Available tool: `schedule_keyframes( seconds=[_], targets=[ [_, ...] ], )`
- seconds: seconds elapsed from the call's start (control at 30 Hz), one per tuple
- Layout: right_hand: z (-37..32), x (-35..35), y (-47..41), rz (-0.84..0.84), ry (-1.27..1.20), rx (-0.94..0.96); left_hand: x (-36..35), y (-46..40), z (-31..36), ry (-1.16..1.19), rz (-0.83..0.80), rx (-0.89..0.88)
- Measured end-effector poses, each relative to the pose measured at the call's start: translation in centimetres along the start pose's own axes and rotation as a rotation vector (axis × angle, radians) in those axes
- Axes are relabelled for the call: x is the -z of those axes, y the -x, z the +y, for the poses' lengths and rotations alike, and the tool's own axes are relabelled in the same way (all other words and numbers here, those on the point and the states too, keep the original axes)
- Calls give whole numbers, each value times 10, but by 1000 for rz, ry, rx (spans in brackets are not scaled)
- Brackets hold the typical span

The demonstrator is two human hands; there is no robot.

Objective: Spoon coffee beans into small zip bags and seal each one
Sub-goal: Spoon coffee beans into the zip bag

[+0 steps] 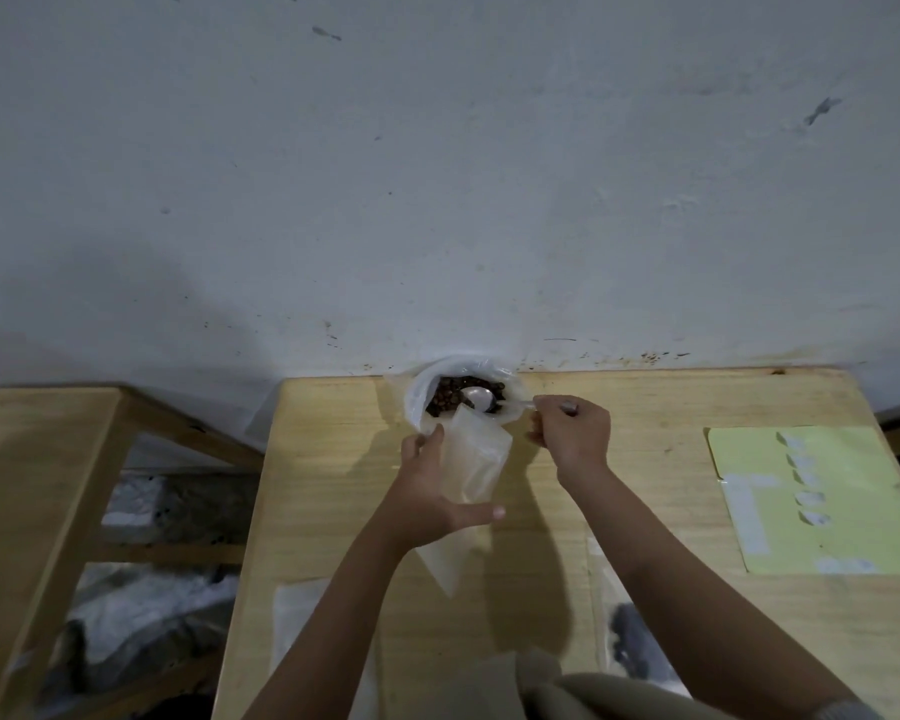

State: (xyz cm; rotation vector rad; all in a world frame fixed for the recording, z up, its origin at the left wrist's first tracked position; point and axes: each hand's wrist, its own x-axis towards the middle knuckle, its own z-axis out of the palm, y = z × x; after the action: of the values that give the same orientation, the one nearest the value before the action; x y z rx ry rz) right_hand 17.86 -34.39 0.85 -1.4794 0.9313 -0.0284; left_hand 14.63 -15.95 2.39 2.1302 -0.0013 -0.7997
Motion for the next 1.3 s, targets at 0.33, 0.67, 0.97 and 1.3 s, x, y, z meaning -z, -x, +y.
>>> schedule_keyframes(
  seconds=[0.33,0.67,0.97,1.3],
  targets=[
    [7,10,6,130,114,314,-9,3,-8,-58,31,-36],
    [27,8,17,96,386,809,-12,2,-2,-55,2,-84],
    [18,-3,6,88,-230,-55,-9,-1,-4,-65,4,-74],
    [16,28,13,68,-394,-74,-16,11,-15,-72,53,-79]
  ],
)
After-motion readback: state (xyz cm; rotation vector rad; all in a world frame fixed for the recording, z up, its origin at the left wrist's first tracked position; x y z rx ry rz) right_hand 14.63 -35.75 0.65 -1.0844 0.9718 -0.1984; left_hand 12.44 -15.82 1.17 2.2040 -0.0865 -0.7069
